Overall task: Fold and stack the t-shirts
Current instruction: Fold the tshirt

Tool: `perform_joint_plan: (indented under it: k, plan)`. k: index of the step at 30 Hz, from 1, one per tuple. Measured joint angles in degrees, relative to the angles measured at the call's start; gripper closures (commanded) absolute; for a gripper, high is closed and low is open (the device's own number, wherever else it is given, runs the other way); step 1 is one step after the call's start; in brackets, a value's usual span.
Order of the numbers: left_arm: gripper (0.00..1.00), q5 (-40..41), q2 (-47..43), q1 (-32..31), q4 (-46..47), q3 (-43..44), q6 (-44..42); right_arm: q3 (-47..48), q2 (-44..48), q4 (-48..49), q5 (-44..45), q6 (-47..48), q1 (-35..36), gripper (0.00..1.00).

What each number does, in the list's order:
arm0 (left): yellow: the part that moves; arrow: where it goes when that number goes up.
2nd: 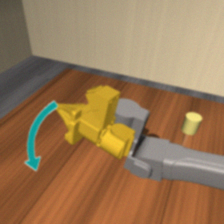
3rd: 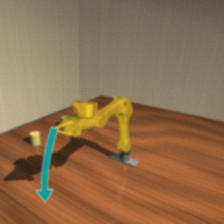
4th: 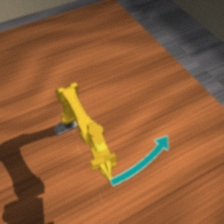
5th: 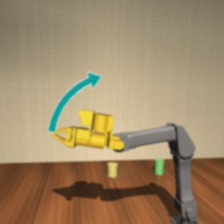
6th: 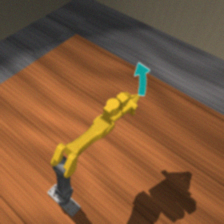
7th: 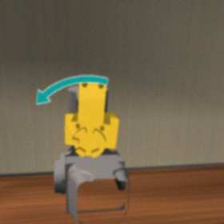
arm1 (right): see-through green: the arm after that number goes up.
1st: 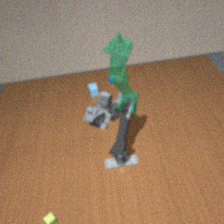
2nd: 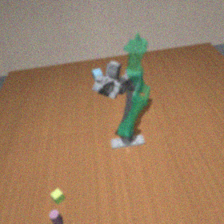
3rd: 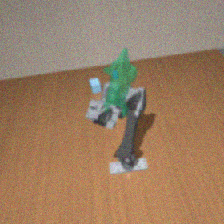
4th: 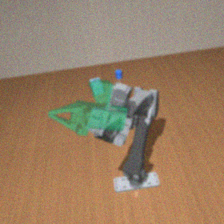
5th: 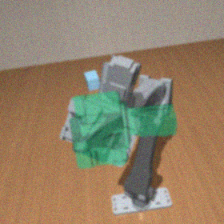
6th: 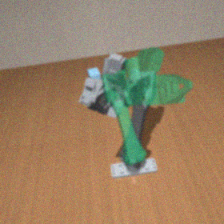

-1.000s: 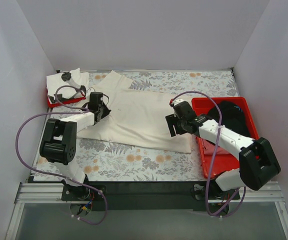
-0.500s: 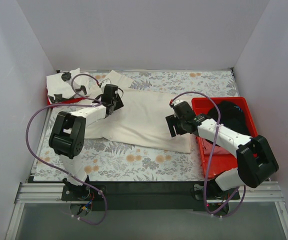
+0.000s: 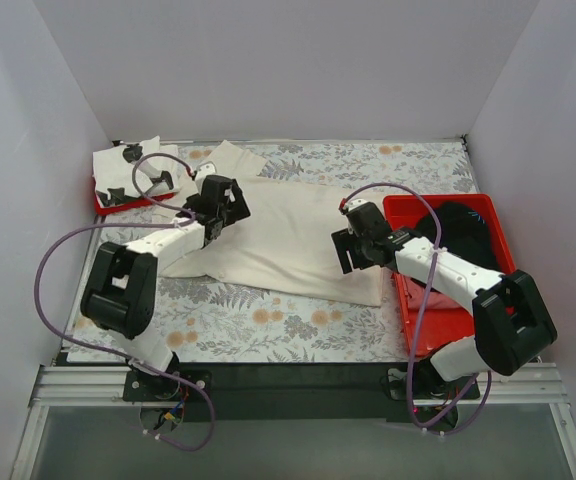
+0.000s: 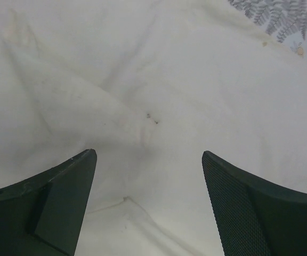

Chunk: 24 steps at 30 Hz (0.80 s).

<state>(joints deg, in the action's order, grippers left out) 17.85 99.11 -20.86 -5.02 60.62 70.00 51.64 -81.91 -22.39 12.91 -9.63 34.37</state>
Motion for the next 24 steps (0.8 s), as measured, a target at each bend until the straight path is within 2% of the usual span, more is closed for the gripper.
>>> perform_joint_plan:
  k: [7, 16, 24]
  plan:
    - [0.19, 4.8, -15.2, 0.0, 0.6, -7.2, 0.7, 0.0, -3.1, 1.6, -0.5, 0.0, -0.6, 0.35]
    - [0.18, 8.1, -15.9, 2.1, -1.4, -17.0, 2.4, 0.0, -6.4, 3.1, -1.1, 0.1, -0.7, 0.35]
    - [0.18, 9.3, -15.8, 5.4, -1.8, -20.6, 2.9, 0.0, -6.4, 3.4, 0.9, 0.1, -1.4, 0.38]
